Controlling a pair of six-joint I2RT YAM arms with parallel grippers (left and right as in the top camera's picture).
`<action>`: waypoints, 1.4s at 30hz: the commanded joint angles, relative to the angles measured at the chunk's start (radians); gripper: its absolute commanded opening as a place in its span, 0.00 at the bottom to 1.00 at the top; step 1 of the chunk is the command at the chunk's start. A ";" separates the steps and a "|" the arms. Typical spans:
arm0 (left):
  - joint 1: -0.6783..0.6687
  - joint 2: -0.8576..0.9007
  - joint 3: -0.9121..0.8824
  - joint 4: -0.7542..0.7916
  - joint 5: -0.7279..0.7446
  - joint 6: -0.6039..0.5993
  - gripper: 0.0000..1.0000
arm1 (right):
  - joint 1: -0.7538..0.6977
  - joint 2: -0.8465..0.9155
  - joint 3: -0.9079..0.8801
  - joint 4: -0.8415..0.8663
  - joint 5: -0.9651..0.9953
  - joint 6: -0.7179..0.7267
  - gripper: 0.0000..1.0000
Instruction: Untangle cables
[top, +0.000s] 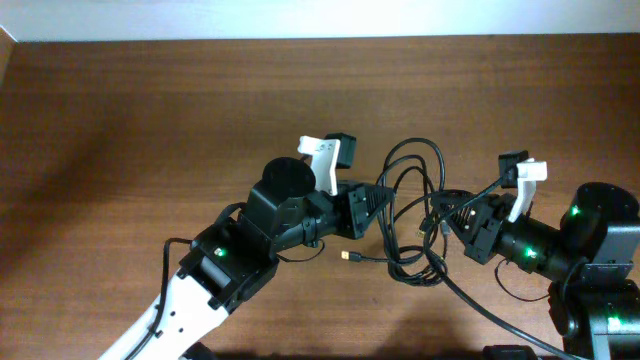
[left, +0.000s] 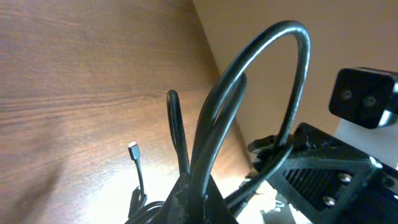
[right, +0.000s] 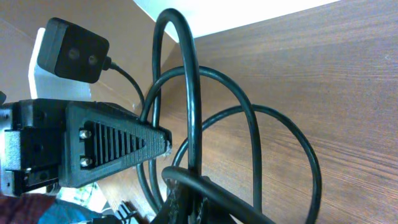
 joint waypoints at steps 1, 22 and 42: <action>-0.005 -0.006 0.021 0.000 -0.039 0.069 0.00 | 0.006 -0.002 0.021 0.011 -0.028 0.005 0.04; -0.005 -0.006 0.021 -0.036 0.060 0.124 0.00 | 0.006 -0.002 0.021 -0.007 0.330 0.004 0.89; 0.073 -0.006 0.021 0.085 -0.004 0.064 0.00 | 0.006 -0.002 0.021 -0.202 0.210 0.005 0.99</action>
